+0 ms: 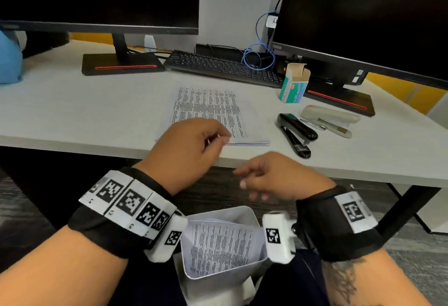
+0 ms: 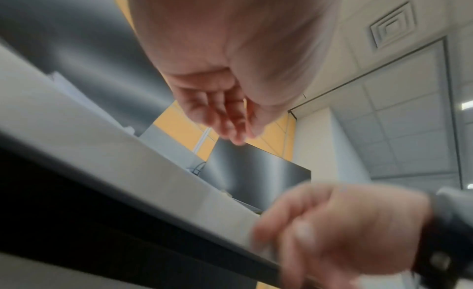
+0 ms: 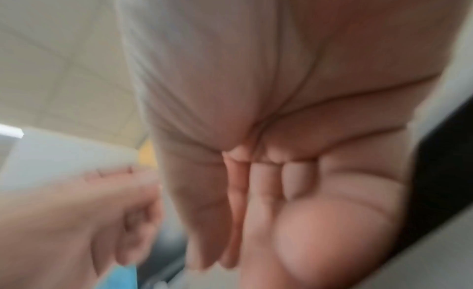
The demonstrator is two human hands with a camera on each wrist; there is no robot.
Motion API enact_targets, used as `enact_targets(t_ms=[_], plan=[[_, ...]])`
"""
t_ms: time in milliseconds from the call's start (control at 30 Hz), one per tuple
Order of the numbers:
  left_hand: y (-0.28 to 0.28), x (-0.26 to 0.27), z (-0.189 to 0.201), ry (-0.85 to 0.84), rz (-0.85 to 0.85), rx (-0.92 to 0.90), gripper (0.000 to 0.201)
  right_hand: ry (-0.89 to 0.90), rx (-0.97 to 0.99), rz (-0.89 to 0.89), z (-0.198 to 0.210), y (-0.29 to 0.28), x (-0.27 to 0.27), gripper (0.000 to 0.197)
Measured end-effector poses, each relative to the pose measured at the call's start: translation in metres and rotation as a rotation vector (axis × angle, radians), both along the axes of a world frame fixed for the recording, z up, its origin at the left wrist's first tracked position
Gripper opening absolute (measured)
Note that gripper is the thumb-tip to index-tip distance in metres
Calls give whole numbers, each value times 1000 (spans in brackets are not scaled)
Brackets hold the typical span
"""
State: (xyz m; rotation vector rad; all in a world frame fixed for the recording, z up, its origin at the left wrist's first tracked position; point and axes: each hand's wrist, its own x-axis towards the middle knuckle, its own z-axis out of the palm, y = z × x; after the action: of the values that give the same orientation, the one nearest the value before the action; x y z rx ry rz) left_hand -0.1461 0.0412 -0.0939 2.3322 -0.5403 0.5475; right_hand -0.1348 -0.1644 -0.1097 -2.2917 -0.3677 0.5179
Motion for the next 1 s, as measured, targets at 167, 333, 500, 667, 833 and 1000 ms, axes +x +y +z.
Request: enact_targets(t_ms=[167, 333, 500, 667, 833, 1000], plan=[[16, 26, -9, 120, 176, 255, 35, -411, 11, -285, 37, -5, 11, 22], [32, 31, -20, 206, 270, 241, 37, -506, -296, -315, 27, -8, 29, 50], [42, 33, -22, 129, 269, 193, 20, -524, -317, -316, 18, -5, 41, 25], [46, 35, -17, 55, 253, 203, 22, -544, -280, -321, 15, -7, 43, 30], [38, 30, -15, -118, 85, 180, 25, -706, -263, -283, 19, -8, 28, 51], [25, 14, -6, -91, -56, 278, 43, -795, -469, -57, 26, 17, 15, 40]])
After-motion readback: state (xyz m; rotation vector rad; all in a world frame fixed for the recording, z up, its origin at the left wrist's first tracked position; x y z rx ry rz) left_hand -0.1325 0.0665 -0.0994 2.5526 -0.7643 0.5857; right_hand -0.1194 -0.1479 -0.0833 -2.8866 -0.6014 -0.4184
